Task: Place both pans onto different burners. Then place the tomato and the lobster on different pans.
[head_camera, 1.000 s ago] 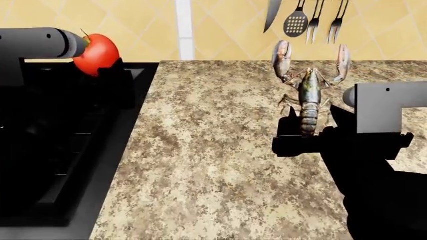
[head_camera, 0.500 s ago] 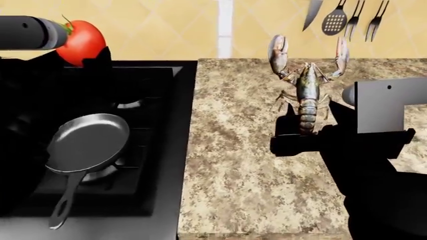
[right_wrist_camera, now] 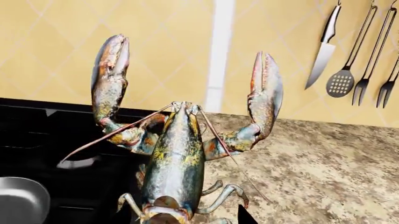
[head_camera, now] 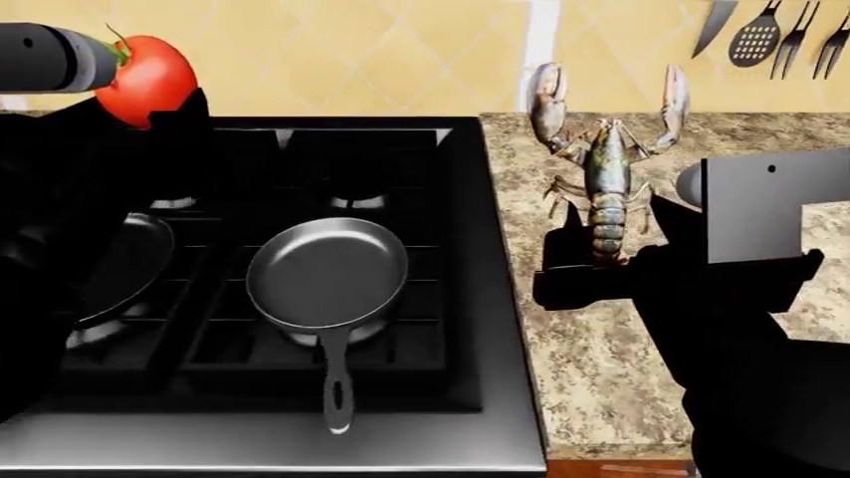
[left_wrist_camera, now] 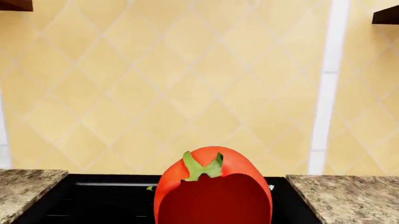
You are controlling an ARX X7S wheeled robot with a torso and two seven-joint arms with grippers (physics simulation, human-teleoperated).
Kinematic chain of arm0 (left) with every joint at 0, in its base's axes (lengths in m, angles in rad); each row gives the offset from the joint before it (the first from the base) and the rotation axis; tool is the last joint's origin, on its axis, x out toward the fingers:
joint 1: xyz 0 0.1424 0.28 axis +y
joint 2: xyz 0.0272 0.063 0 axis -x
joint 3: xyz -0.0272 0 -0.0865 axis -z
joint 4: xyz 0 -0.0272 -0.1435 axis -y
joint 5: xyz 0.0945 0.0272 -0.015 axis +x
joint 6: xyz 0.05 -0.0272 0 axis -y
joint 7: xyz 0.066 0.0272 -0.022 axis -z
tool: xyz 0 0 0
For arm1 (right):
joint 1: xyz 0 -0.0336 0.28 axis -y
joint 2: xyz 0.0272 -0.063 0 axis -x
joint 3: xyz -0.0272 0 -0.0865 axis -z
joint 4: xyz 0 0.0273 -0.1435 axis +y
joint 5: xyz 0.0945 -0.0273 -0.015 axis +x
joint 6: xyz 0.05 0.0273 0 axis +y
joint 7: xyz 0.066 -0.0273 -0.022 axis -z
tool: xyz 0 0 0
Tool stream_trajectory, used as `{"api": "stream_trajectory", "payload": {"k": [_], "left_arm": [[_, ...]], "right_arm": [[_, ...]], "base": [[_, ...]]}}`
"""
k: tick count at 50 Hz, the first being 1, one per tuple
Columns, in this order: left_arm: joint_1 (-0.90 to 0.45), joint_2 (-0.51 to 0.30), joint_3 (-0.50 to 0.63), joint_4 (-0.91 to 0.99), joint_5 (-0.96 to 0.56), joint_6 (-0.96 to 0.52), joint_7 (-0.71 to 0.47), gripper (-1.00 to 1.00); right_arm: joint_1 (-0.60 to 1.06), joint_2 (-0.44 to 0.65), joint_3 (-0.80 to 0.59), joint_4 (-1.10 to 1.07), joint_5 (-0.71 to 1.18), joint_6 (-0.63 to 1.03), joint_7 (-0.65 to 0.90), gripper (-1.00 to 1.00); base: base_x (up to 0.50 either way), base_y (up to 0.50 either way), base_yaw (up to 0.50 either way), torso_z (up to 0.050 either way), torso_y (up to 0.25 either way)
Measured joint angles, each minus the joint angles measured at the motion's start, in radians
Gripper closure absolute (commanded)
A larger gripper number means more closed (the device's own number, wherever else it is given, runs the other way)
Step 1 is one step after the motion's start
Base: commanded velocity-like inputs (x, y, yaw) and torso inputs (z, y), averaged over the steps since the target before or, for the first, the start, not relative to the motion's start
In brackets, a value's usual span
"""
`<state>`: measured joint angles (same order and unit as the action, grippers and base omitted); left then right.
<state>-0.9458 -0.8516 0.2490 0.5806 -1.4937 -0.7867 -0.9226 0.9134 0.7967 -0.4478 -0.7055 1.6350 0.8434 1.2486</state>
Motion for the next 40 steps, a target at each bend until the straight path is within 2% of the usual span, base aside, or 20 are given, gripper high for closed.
{"api": "stream_trajectory", "payload": {"k": [27,37,40], "left_arm": [[0.016,-0.012,-0.008,0.003,0.002,0.010,-0.001,1.00],[0.028,-0.018,-0.012,0.001,0.008,0.016,0.004,1.00],[0.030,-0.019,-0.013,0.002,0.008,0.017,0.005,1.00]], "right_arm": [[0.007,-0.001,-0.010,-0.002,0.000,0.000,0.002,1.00],[0.013,-0.002,-0.013,0.000,0.002,-0.001,0.006,1.00],[0.019,-0.002,-0.014,0.001,0.006,0.001,0.009,1.00]], "base": [[0.00,0.50,0.00,0.000,0.000],[0.00,0.04,0.00,0.000,0.000],[0.41,0.00,0.00,0.000,0.000]]}}
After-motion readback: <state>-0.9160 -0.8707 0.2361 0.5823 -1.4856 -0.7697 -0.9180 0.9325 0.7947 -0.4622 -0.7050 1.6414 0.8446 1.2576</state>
